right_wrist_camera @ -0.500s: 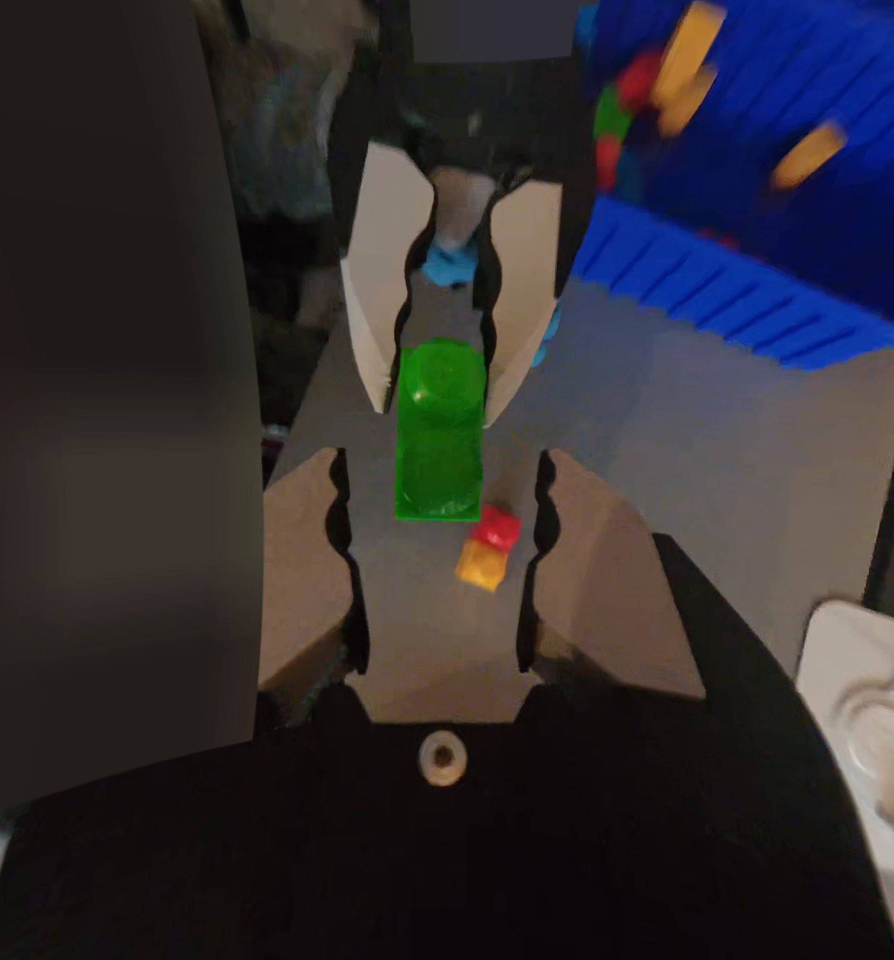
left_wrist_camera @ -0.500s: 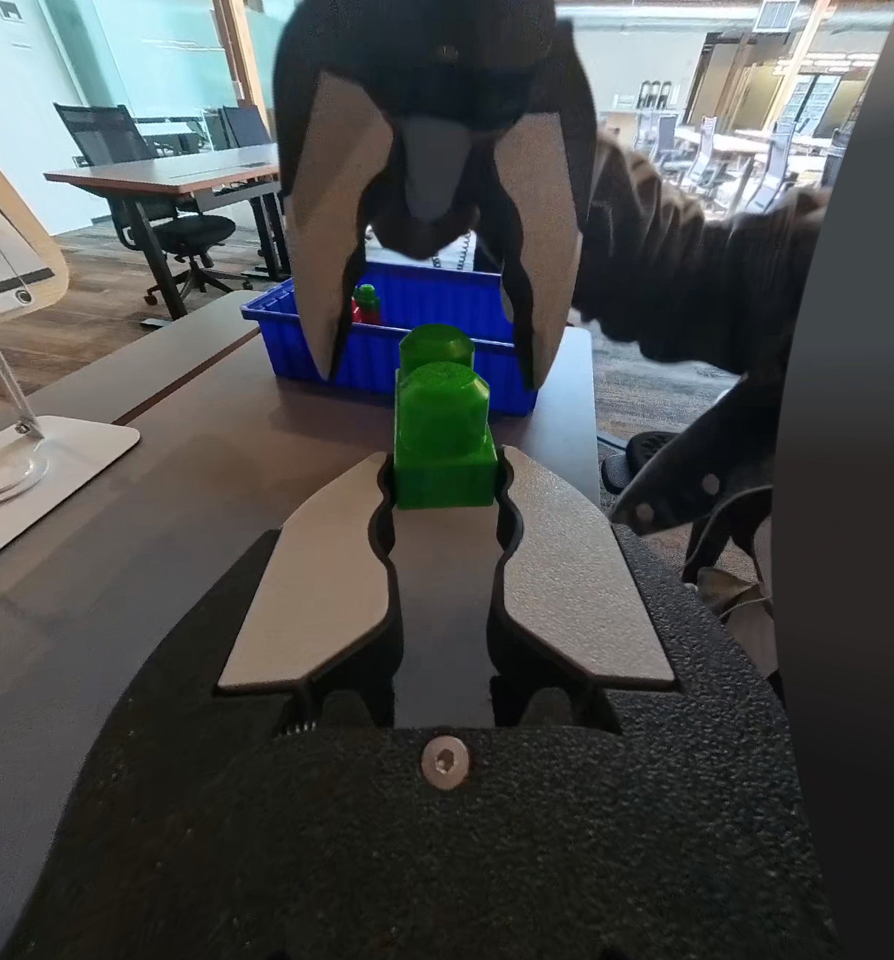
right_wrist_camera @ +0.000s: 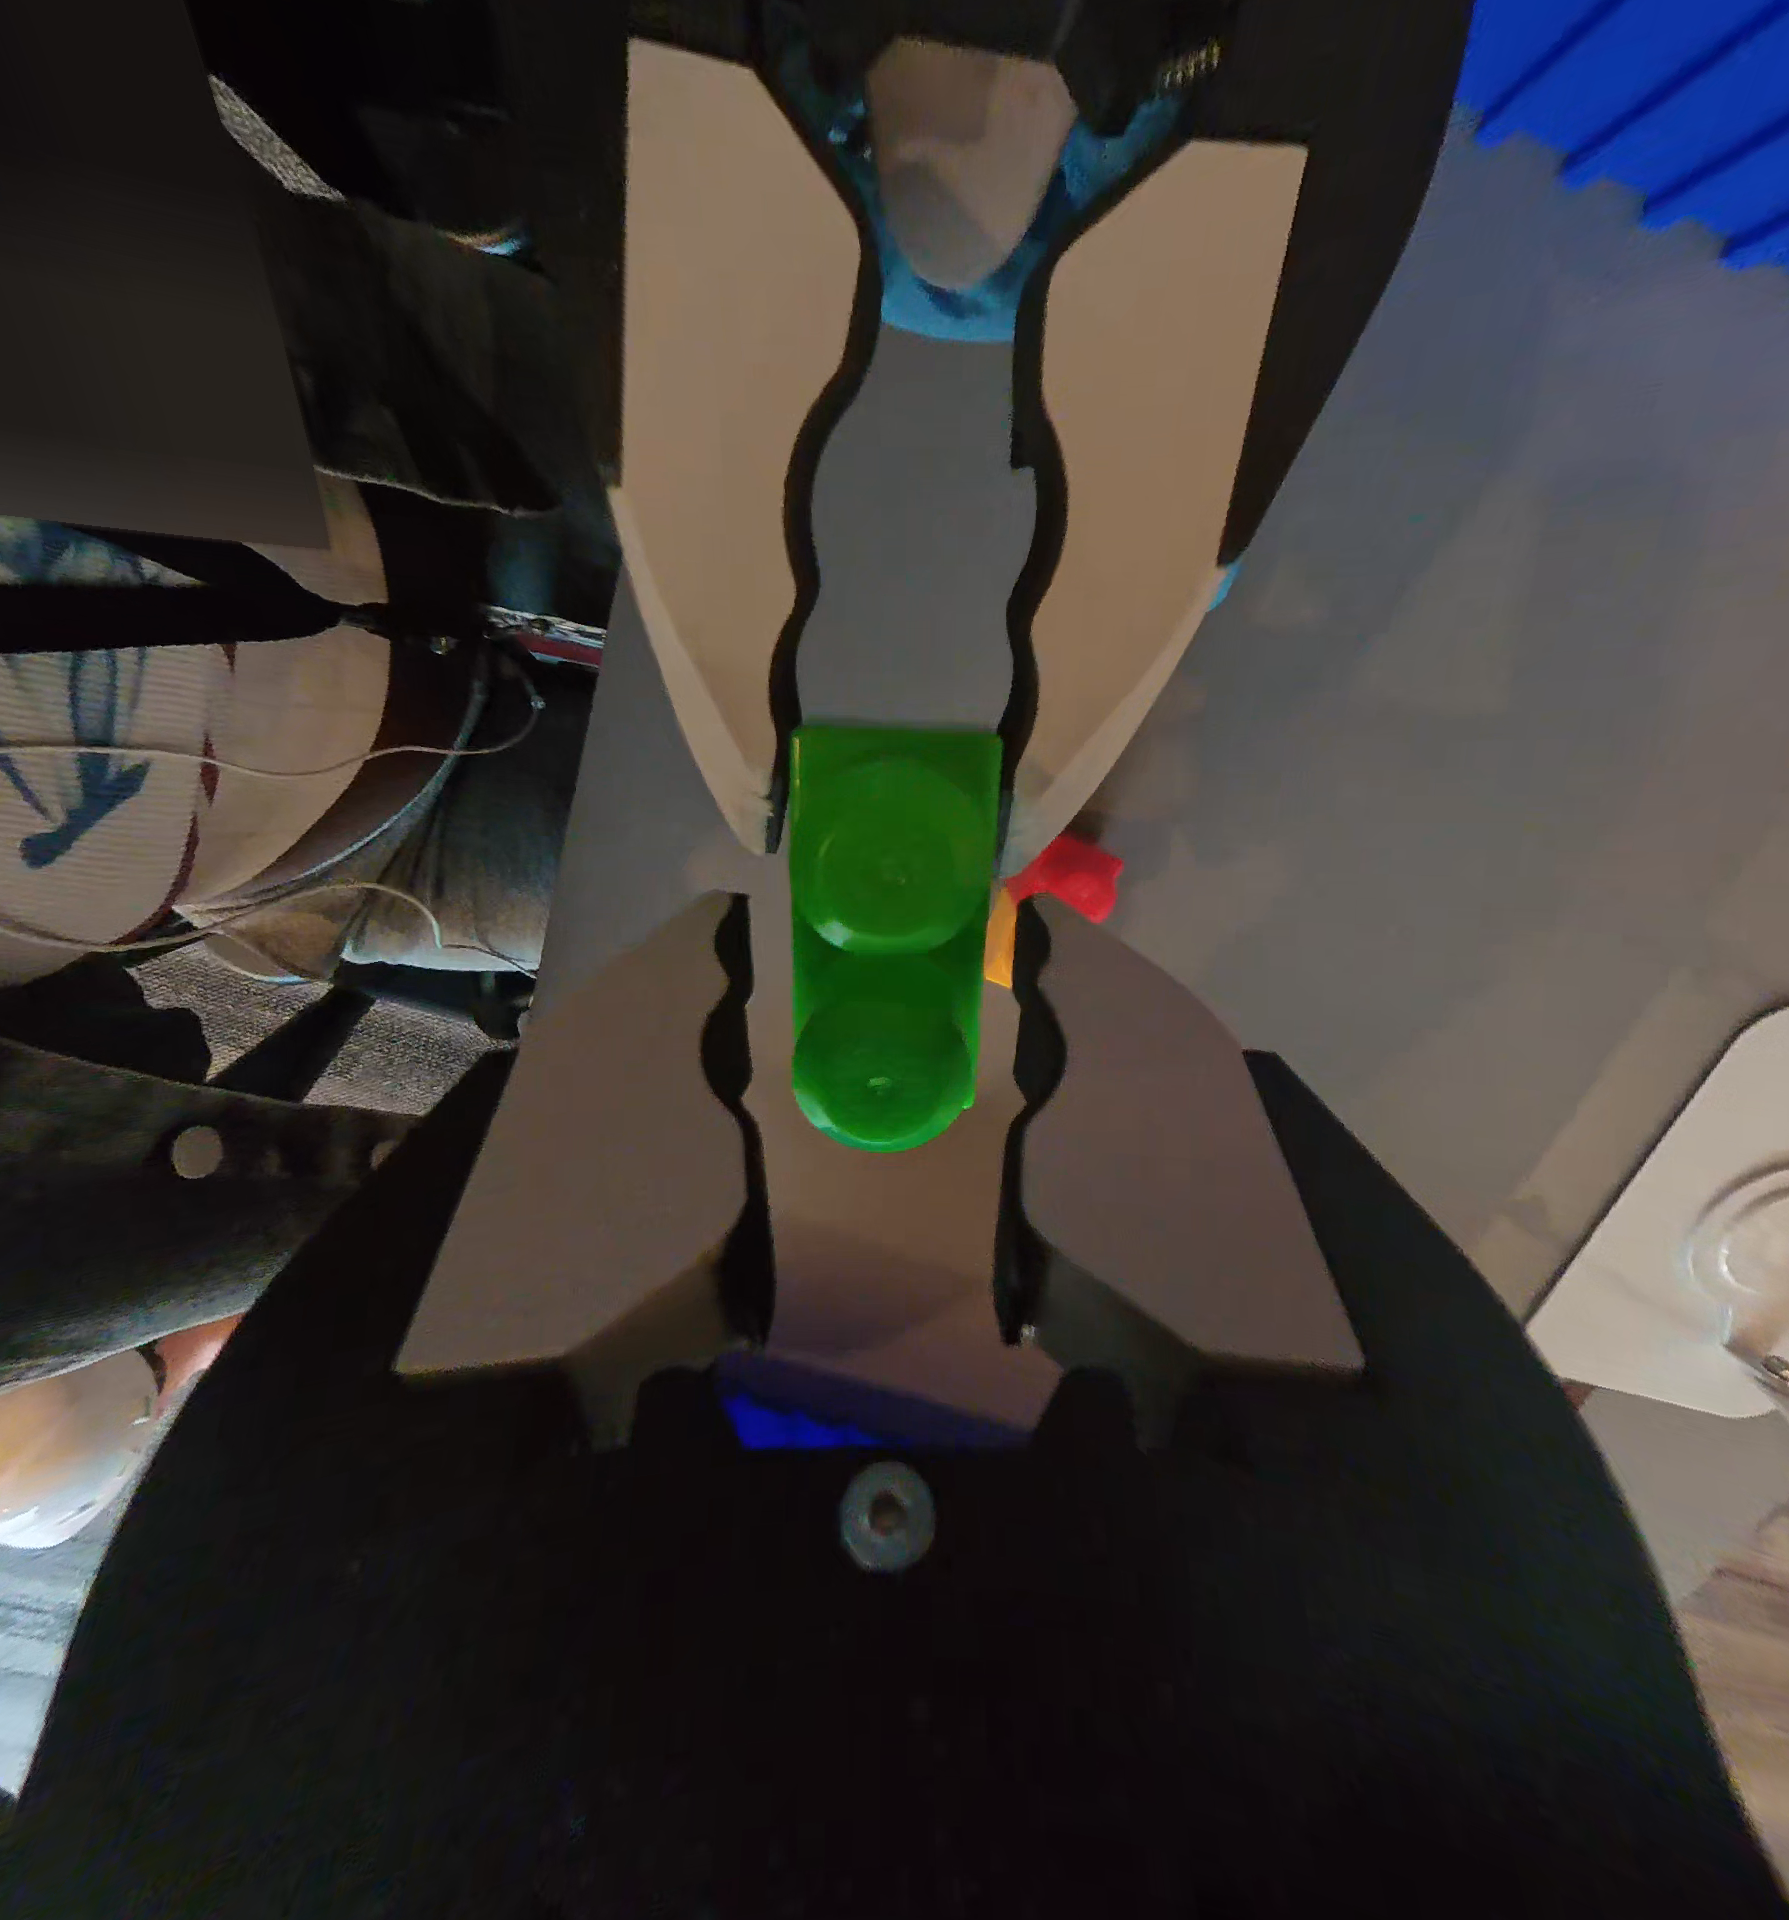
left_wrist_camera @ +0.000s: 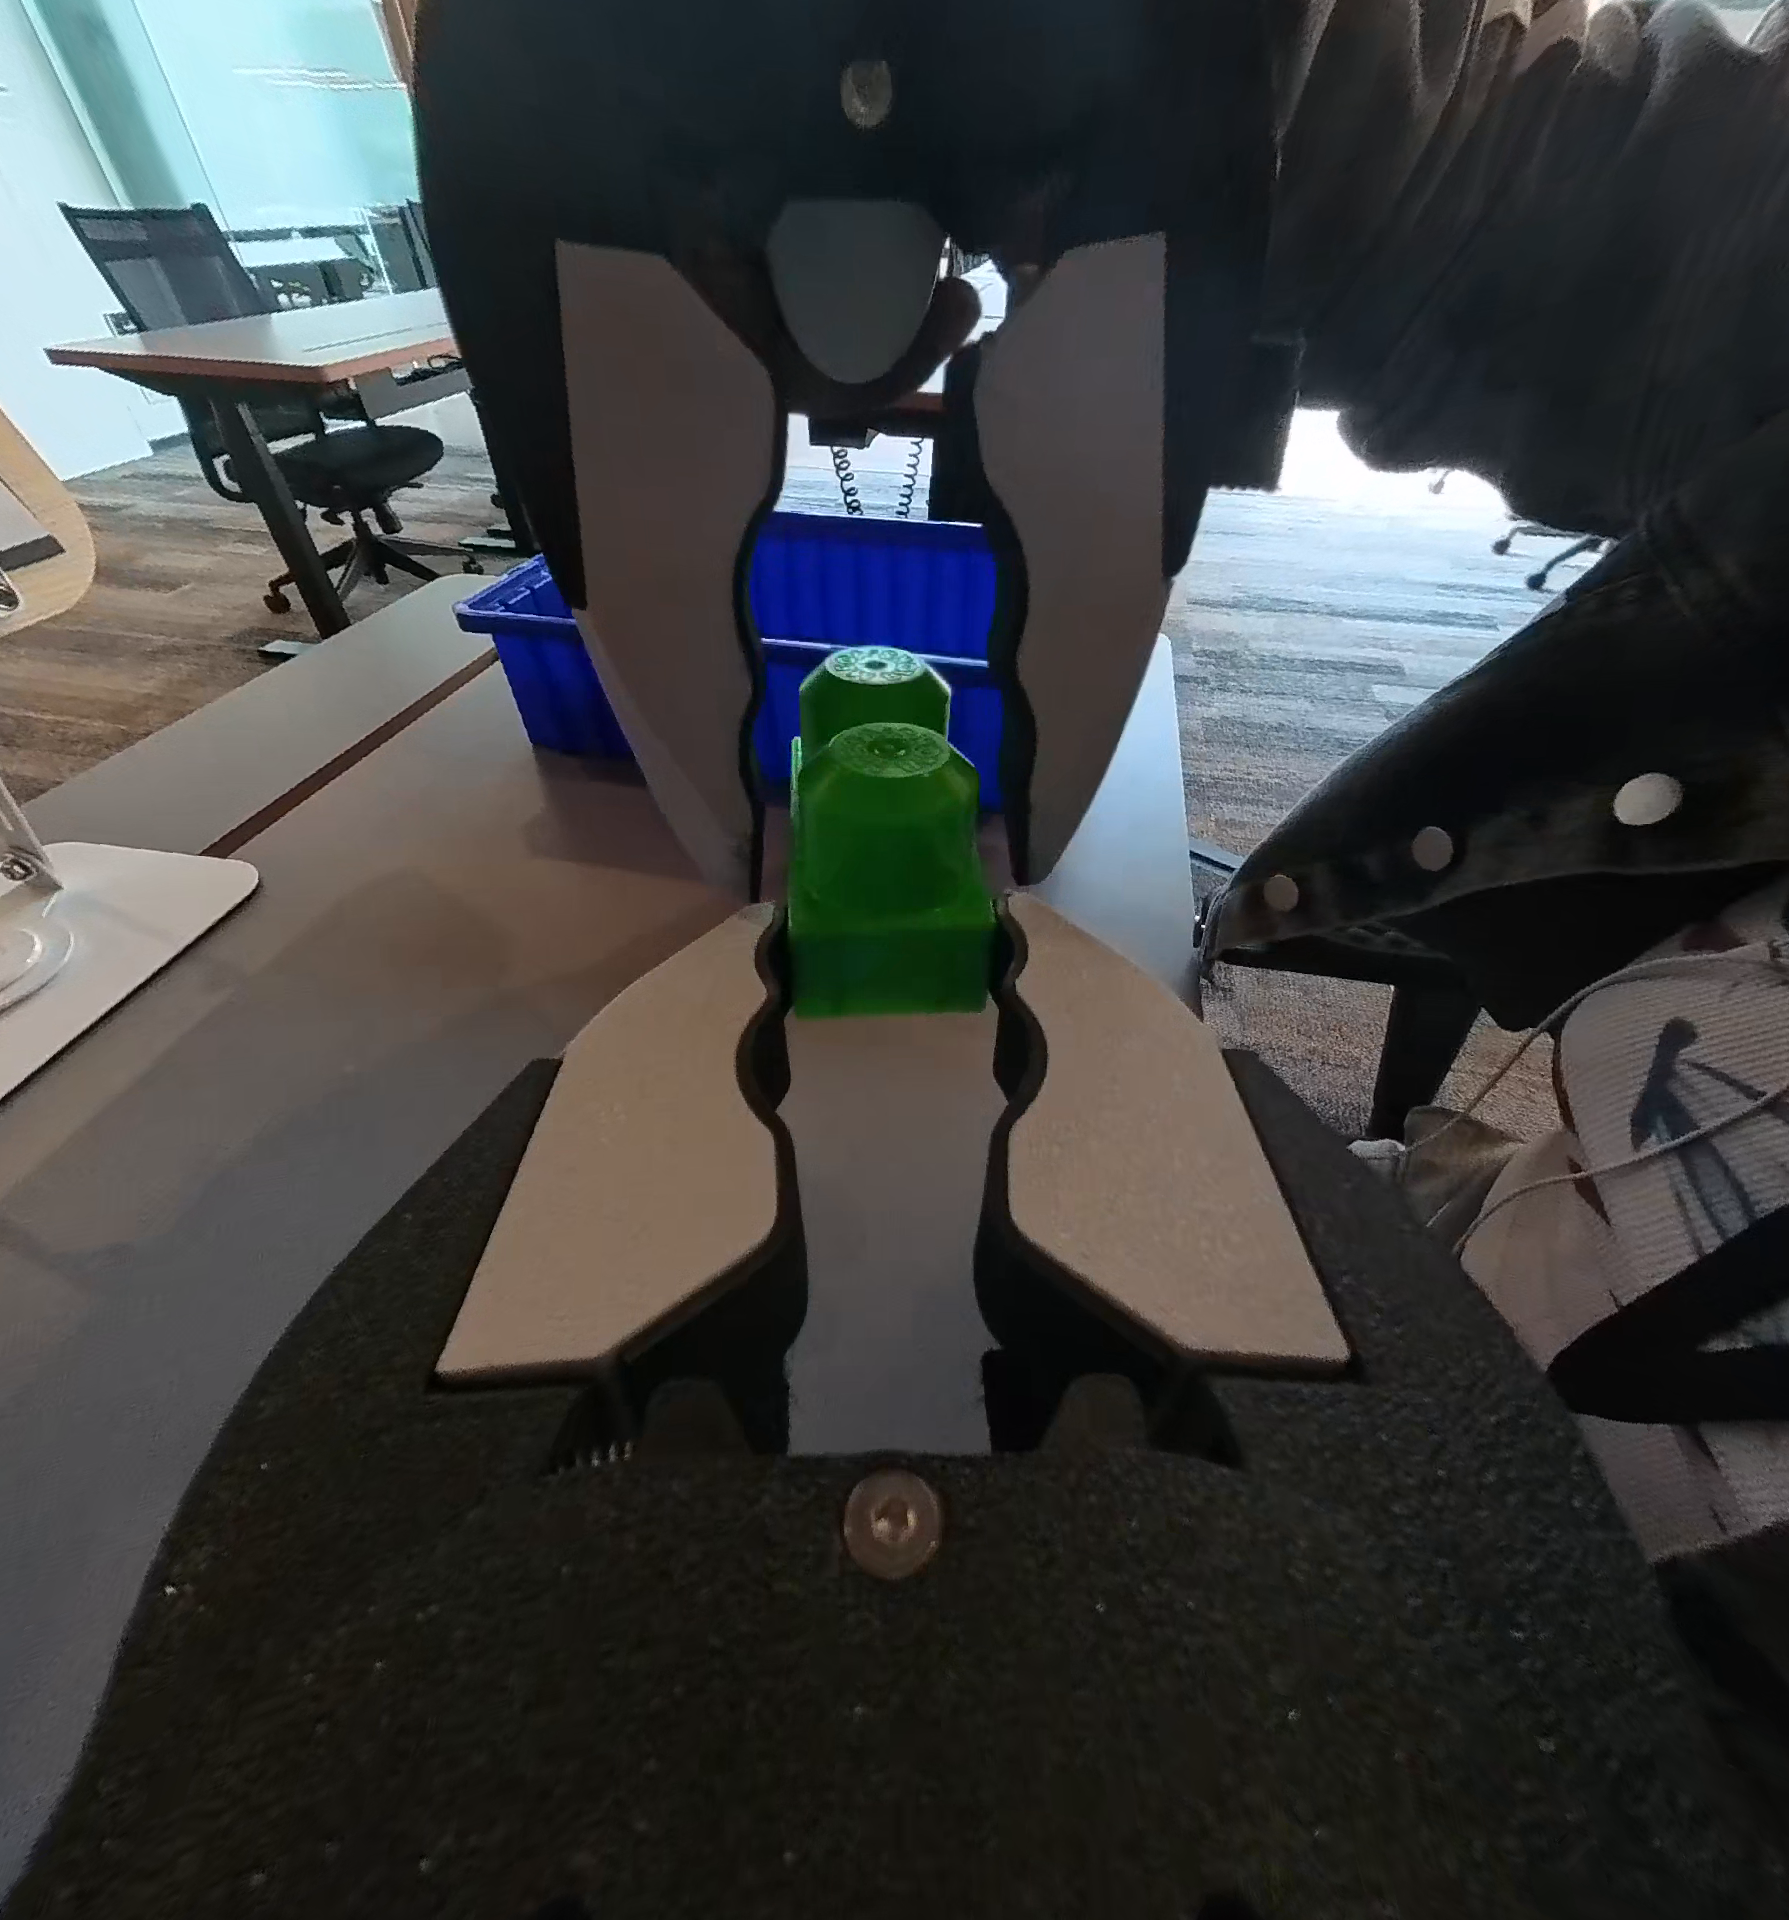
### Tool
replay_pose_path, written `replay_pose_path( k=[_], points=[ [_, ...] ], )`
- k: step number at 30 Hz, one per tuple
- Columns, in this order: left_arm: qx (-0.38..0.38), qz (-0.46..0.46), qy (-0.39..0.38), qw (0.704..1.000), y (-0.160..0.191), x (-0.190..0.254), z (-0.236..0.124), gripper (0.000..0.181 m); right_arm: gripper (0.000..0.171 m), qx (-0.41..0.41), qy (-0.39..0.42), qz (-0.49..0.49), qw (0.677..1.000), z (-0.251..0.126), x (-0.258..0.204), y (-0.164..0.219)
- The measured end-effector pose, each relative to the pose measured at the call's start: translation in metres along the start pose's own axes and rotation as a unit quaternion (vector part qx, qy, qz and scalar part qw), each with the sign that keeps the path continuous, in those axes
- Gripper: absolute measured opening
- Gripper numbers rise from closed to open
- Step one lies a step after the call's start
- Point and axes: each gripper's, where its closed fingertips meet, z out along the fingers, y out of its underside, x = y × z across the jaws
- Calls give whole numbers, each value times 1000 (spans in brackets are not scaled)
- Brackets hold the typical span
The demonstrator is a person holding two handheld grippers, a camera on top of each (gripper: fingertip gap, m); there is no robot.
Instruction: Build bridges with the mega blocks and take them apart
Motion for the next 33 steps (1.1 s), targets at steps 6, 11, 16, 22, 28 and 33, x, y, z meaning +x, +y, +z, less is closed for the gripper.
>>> replay_pose_path(
  k=[6, 11, 16, 22, 28, 33],
  points=[
    [4, 0, 9, 1000, 1, 1, 1, 36, 37, -21, -5, -3, 1000, 6, 1, 2],
    [11, -8, 0, 1000, 0, -4, -2, 37, 36, -3, 7, 1, 1000, 6, 6, -2],
    [-41, -19, -80, 996, 10, -32, -31, 69, 35, 0, 42, 24, 999, 12, 20, 13],
    [10, -21, -183, 983, -11, -56, -89, 62, 35, 4, 69, 120, 990, 54, 45, 46],
    [29, -6, -222, 975, -20, -58, -114, 61, 35, -7, 79, 147, 986, 94, 62, 67],
    [23, 1, -227, 974, -18, -59, -117, 59, 35, -18, 72, 163, 984, 115, 66, 78]
  ],
)
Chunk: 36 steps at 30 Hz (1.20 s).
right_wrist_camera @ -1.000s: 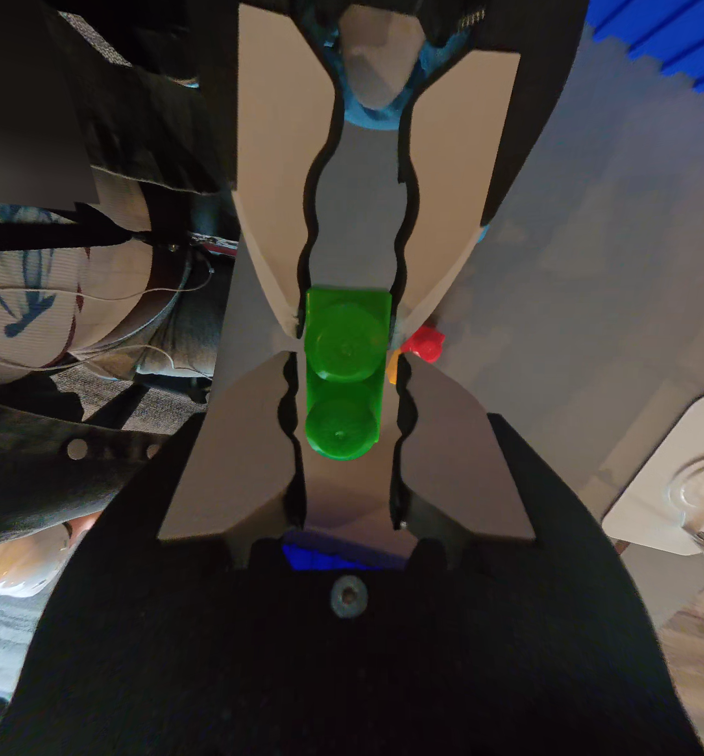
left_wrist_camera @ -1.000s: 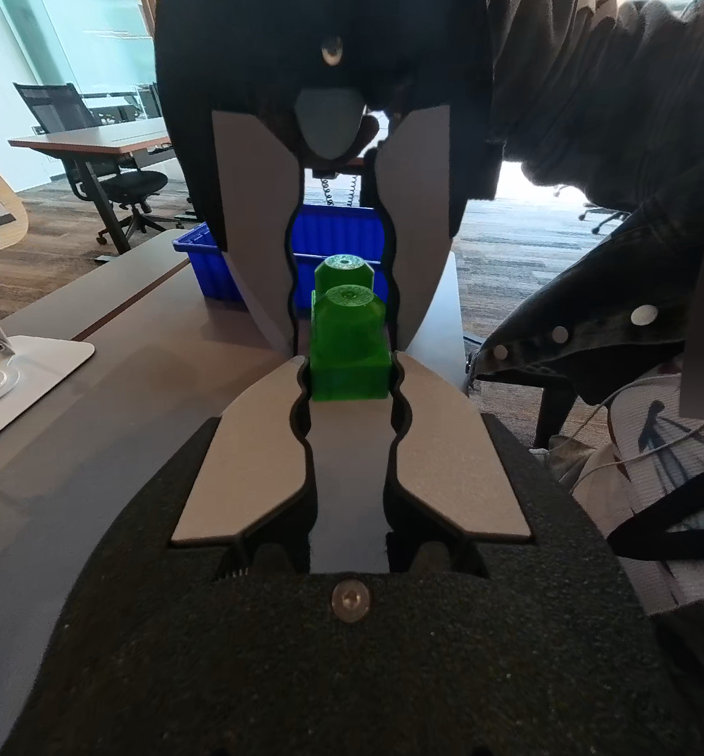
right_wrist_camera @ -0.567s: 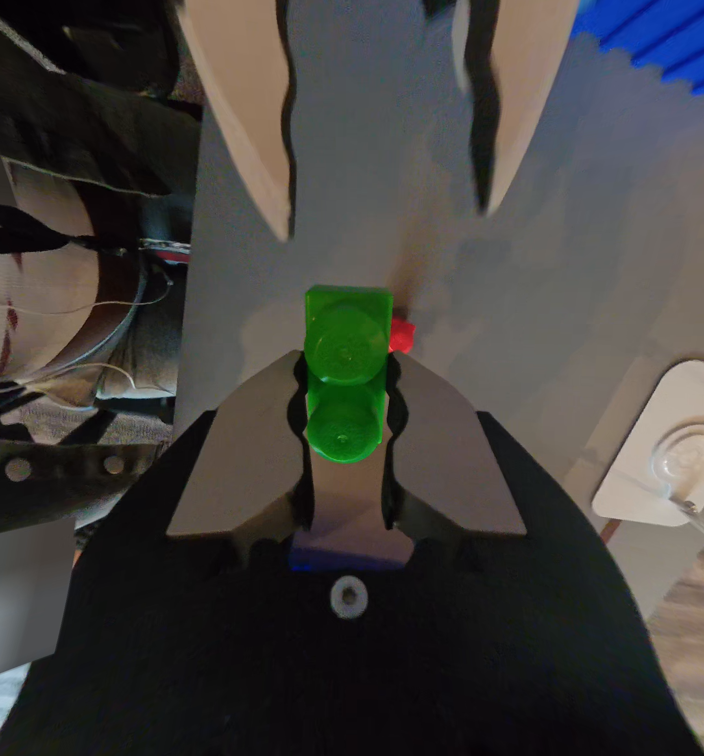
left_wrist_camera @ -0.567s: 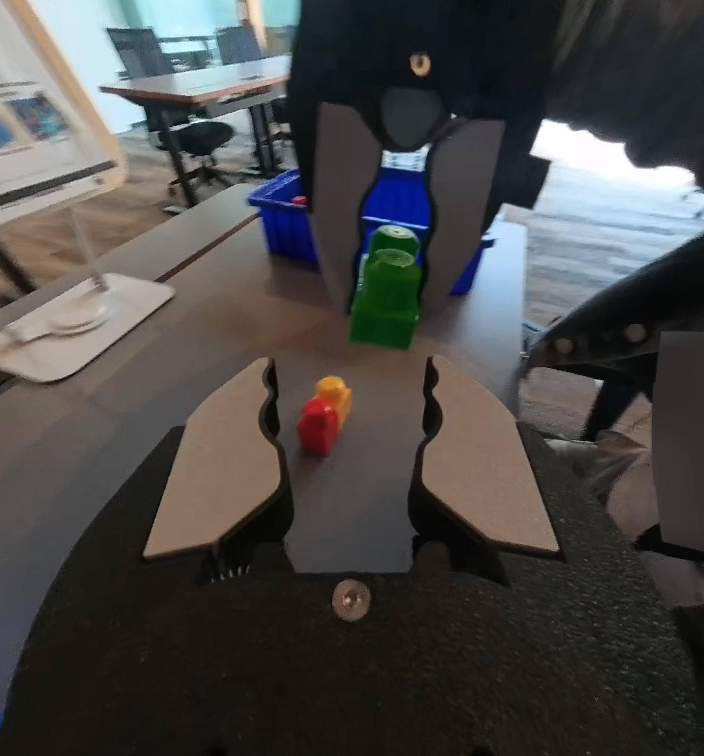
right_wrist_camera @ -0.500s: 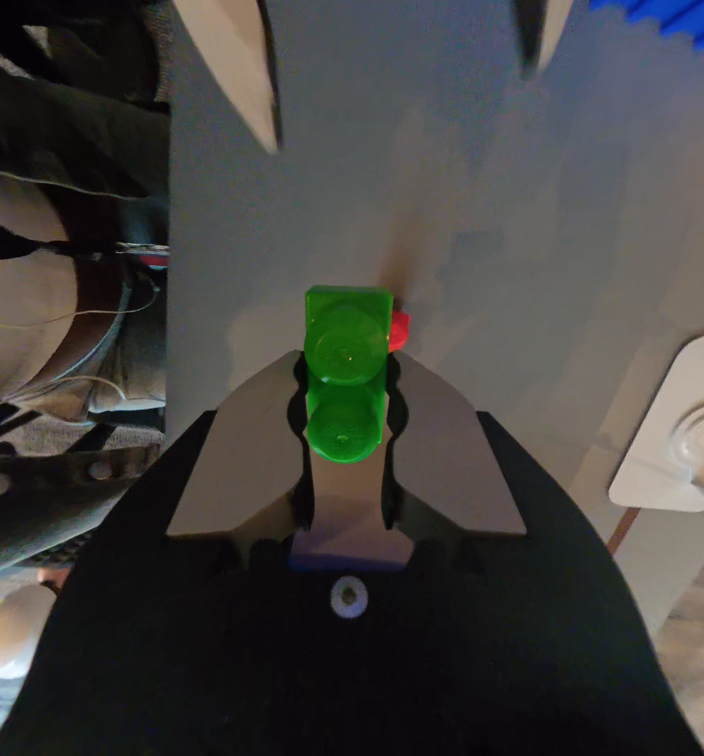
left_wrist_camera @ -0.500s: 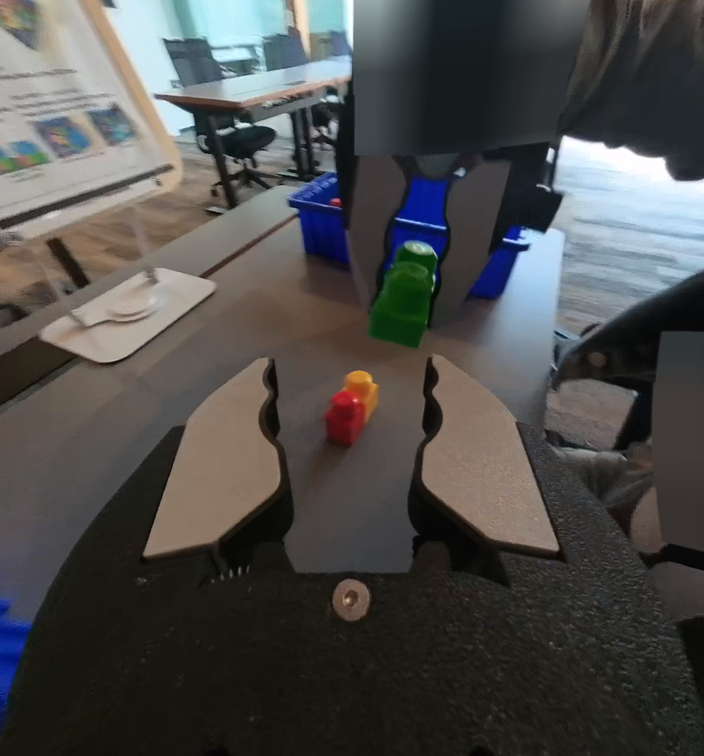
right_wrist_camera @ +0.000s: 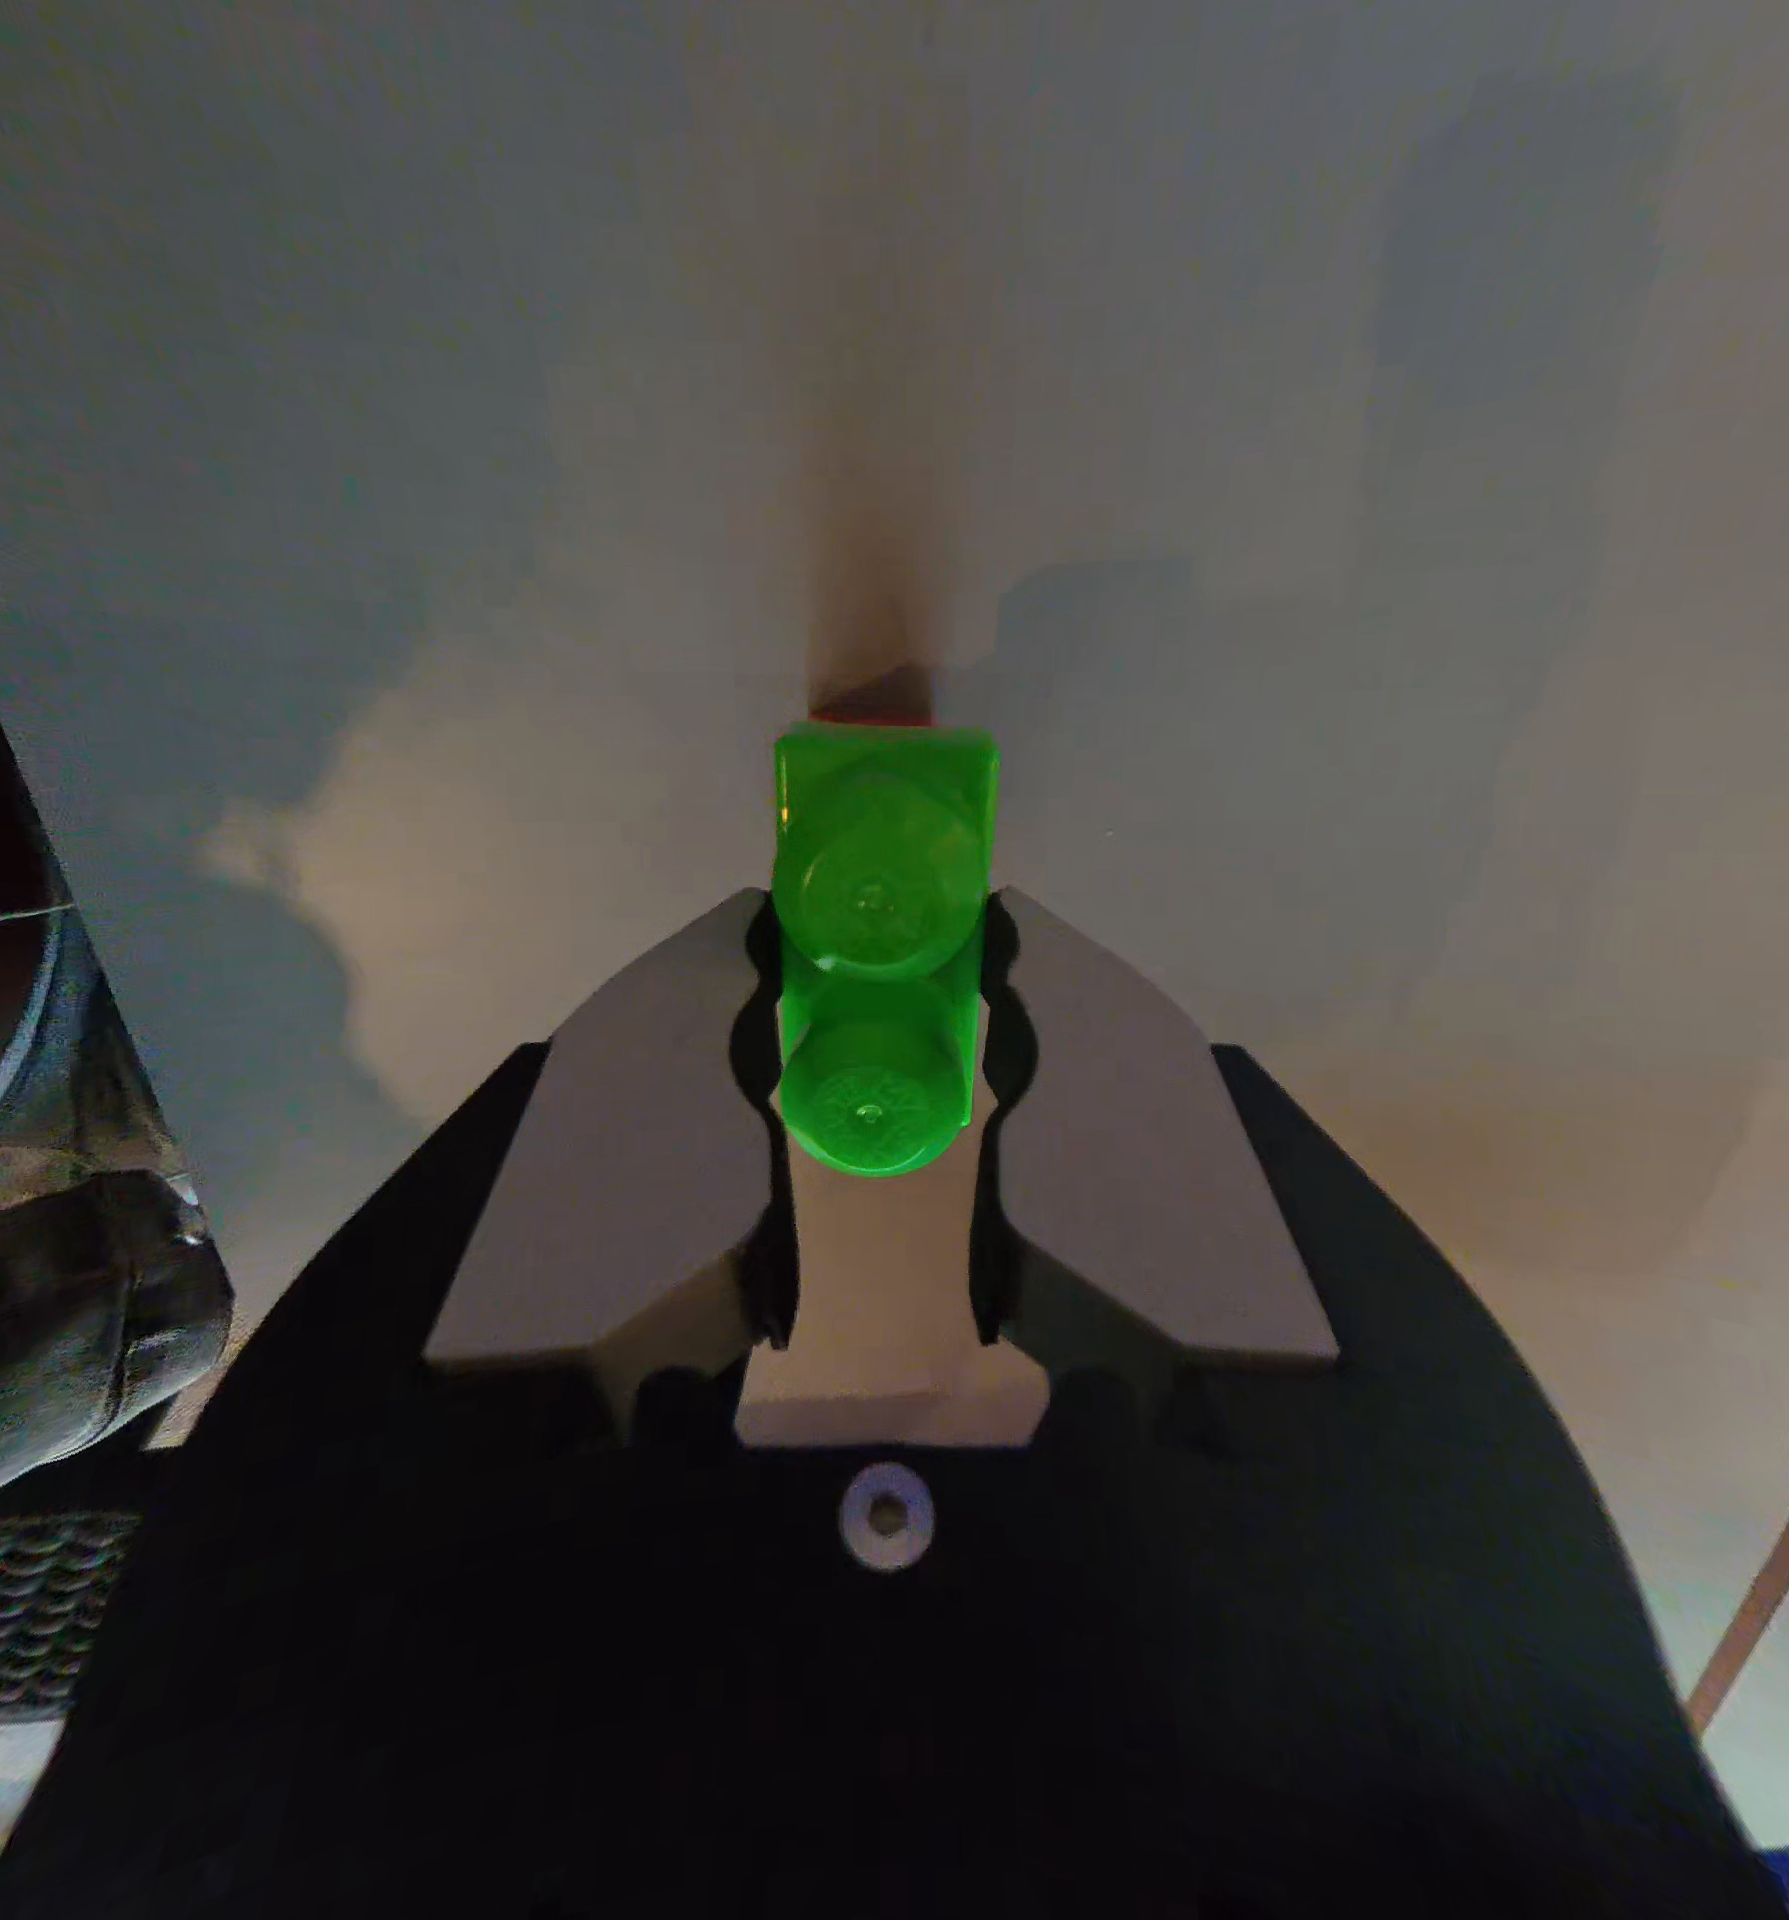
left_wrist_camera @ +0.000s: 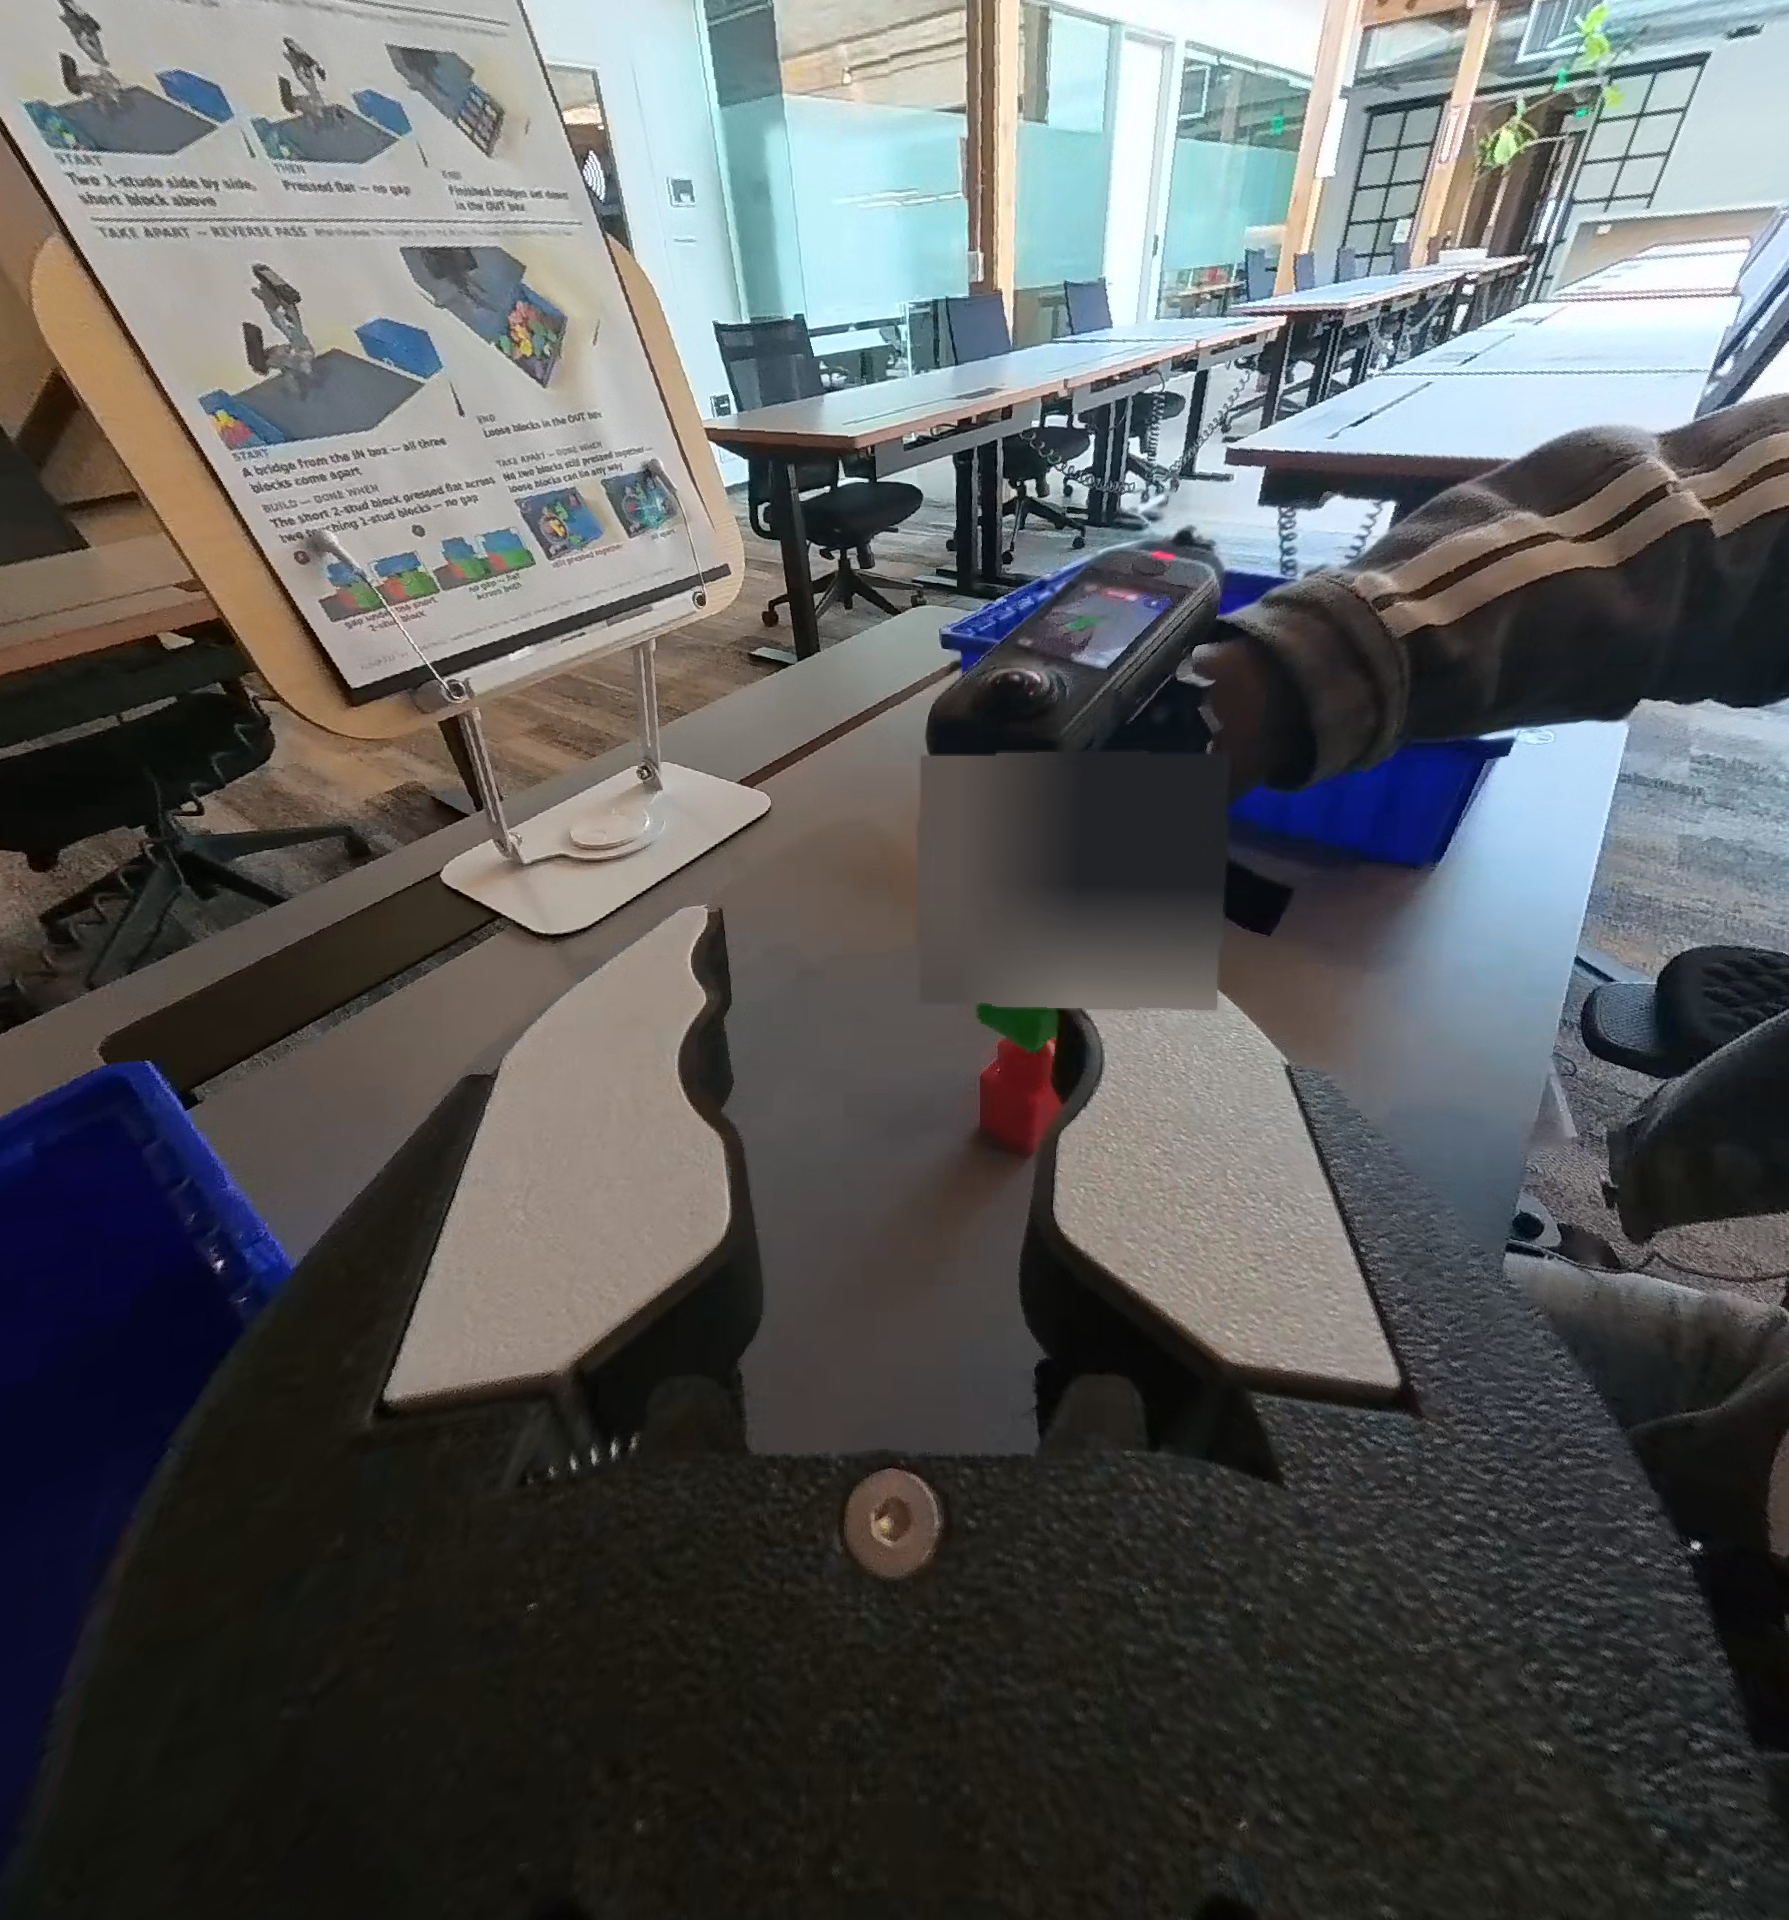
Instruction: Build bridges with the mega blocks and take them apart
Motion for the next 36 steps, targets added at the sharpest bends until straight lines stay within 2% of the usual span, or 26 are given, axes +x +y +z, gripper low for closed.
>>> replay_pose_path(
  k=[36],
  points=[
    [-3, -4, 10, 1000, 4, -2, 0, 59, 36, -57, -20, 10, 998, 30, -2, 8]
  ],
)
